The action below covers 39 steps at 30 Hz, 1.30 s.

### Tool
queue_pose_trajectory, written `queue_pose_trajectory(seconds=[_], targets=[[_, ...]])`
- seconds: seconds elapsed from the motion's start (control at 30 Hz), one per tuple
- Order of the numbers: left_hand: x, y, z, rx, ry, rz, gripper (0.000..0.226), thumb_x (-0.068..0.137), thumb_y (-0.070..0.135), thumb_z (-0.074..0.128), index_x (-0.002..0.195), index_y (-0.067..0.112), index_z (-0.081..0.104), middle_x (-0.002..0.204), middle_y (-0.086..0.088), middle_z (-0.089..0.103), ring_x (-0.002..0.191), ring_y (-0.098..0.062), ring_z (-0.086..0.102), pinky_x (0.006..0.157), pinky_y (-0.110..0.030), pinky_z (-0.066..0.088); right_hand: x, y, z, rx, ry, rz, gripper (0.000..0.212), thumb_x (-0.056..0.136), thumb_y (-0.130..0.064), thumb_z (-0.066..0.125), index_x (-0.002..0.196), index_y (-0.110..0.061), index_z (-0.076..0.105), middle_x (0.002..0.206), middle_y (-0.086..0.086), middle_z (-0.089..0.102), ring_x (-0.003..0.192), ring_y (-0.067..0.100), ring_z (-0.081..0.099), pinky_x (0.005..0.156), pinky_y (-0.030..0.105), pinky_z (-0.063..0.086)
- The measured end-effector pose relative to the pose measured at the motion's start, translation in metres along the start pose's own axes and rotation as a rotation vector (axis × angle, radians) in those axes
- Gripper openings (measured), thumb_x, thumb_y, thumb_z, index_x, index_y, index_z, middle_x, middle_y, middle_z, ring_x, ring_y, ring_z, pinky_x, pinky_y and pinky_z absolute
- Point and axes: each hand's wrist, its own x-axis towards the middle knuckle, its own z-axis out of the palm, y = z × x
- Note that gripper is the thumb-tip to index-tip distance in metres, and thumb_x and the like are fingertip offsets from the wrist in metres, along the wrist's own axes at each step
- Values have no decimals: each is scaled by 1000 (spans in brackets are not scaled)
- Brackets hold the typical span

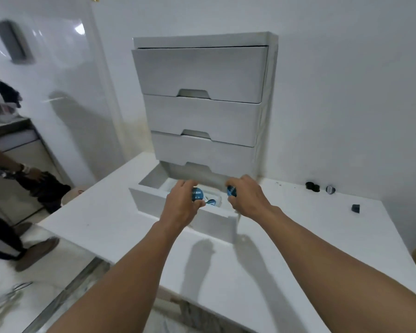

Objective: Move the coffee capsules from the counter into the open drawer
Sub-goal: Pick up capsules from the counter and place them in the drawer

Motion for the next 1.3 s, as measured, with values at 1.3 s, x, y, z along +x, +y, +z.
queue_pose_trajectory(seconds=[1.3], targets=[[275, -247, 97, 89, -499, 132, 43, 83, 18, 68, 124, 11, 54, 122, -8, 49, 104, -22, 54, 91, -29, 48, 262, -14, 242, 128, -121, 350, 33, 88, -14, 60, 120, -19, 56, 110, 7, 53, 100, 22, 52, 82, 27, 39]])
